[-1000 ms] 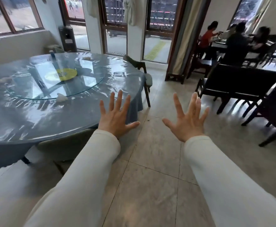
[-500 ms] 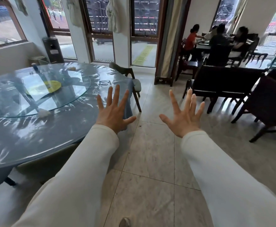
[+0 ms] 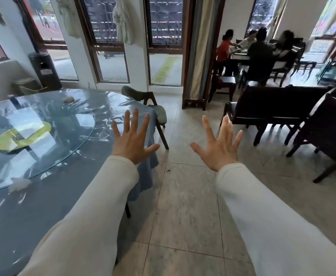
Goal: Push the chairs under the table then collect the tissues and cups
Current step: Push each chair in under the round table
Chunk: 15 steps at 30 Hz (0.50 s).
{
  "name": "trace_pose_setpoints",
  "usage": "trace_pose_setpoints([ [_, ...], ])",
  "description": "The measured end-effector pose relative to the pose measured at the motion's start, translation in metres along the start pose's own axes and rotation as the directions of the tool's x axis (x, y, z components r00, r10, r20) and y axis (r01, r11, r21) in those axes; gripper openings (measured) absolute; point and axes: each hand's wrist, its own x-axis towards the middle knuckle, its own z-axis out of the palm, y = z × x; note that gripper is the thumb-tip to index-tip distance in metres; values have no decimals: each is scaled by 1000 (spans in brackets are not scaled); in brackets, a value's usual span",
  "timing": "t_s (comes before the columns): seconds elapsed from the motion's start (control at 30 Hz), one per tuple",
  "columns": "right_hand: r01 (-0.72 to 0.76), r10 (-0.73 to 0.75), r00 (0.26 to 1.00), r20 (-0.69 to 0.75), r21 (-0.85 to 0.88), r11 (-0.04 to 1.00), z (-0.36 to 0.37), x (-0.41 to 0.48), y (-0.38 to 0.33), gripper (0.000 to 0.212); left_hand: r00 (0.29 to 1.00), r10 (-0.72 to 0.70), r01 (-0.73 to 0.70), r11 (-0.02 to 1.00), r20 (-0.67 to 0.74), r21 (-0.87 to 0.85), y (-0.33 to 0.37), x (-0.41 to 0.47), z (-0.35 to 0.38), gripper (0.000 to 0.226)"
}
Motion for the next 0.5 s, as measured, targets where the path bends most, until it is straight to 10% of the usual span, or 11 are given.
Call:
trace_pose_setpoints([
  [0.5,-26,30,999,42,-86,996,103,298,96,88,997,-9,10,1000,80,-6,35,282,161,107],
])
